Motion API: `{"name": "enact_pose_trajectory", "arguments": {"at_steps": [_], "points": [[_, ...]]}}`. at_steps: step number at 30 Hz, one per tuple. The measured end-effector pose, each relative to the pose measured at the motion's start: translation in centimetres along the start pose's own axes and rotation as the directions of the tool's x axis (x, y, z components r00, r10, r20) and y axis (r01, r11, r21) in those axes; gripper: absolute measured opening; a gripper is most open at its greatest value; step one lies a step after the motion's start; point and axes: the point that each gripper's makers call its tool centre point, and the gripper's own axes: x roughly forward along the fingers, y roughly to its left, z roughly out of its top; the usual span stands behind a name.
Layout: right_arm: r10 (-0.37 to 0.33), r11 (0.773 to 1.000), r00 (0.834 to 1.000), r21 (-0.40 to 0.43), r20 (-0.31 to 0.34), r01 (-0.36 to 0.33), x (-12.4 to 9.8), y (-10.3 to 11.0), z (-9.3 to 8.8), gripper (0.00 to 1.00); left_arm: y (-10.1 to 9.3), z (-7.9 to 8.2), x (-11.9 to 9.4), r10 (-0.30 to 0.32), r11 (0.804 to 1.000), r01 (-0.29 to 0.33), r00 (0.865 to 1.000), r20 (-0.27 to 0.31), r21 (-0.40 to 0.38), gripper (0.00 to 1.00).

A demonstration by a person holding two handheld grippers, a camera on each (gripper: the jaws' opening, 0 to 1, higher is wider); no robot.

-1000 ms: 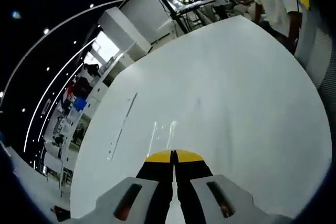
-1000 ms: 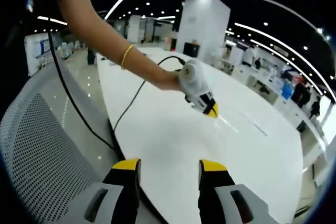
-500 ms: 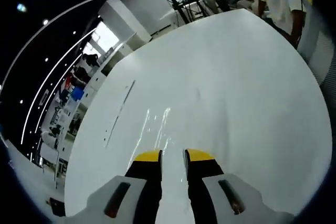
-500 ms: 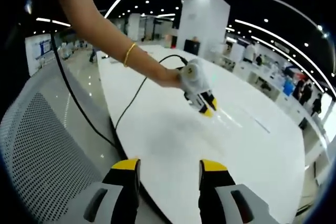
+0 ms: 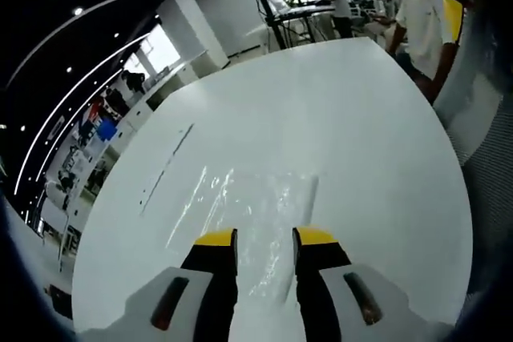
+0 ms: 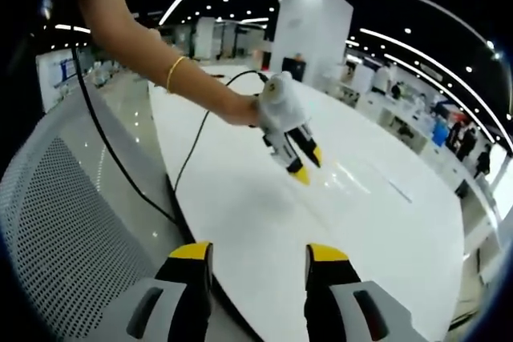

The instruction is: Open the resealable bag by pulling the two sides of the seal apart until the entire bag opening is separated and visibly accessible.

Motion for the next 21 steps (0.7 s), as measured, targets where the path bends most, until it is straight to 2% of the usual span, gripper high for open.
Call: {"name": "enact_pose_trajectory", "arguments": {"at_steps": [2,5,9,11,14,16,21], "points": [[-0.002,1.000,1.000,0.001,0.000,0.002,0.0,0.0,0.0,0.45,-0.3,0.1,-0.5,-0.002,1.000,0.002,1.000,0.006,-0.005,0.30],[-0.004,1.000,1.000,0.006,-0.005,0.004,-0.1,0.0,-0.1,0.47,-0.8,0.7,-2.4,0.007,0.999,-0.005,0.999,0.035,-0.039,0.33],[-0.022,1.000,1.000,0.007,0.005,0.022,-0.2,-0.4,0.1,0.48,-0.8,1.3,-5.8,0.055,0.994,-0.047,0.995,0.087,-0.095,0.41],[-0.036,0.999,0.999,0.004,0.006,0.036,-0.3,-0.7,0.0,0.48,-0.4,1.5,-7.5,0.091,0.986,-0.072,0.989,0.119,-0.153,0.46],[-0.041,0.999,0.999,0.033,0.001,0.041,-0.3,-0.9,-0.2,0.48,-0.4,1.4,-9.2,0.119,0.977,-0.093,0.984,0.129,-0.192,0.51],[-0.053,0.998,0.999,0.027,0.003,0.053,-0.5,-1.1,-0.1,0.49,-0.6,1.2,-11.2,0.156,0.962,-0.121,0.979,0.131,-0.244,0.56],[-0.068,0.997,0.998,0.045,0.004,0.068,-0.6,-1.4,-0.2,0.49,-1.7,1.2,-13.8,0.176,0.952,-0.139,0.977,0.117,-0.274,0.69]]}}
